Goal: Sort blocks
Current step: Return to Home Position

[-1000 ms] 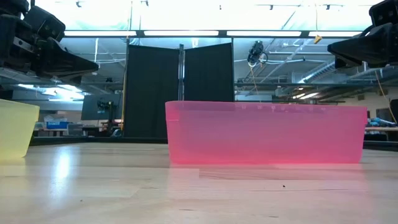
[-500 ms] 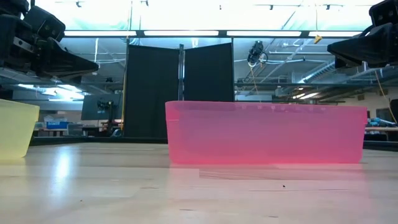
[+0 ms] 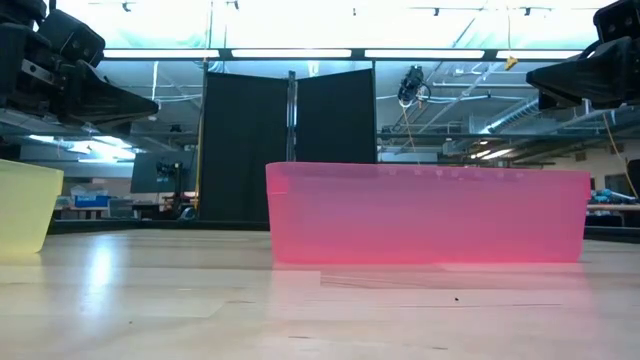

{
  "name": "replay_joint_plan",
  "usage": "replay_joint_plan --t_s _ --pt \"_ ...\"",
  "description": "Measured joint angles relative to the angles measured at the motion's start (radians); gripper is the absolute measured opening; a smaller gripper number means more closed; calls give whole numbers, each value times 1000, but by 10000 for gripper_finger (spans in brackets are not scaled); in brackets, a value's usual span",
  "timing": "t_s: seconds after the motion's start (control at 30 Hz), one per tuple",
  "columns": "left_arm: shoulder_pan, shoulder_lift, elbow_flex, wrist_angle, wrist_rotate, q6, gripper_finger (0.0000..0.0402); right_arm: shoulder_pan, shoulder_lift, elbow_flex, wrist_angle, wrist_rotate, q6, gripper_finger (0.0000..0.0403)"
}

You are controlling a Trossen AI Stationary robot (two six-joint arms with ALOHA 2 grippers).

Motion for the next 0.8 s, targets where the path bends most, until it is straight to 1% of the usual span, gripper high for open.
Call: replay_joint_plan --t_s 0.27,0.8 --pt "0 0 0 0 0 0 15 0 0 0 0 0 0 50" --pt "0 0 0 0 0 0 15 0 0 0 0 1 0 56"
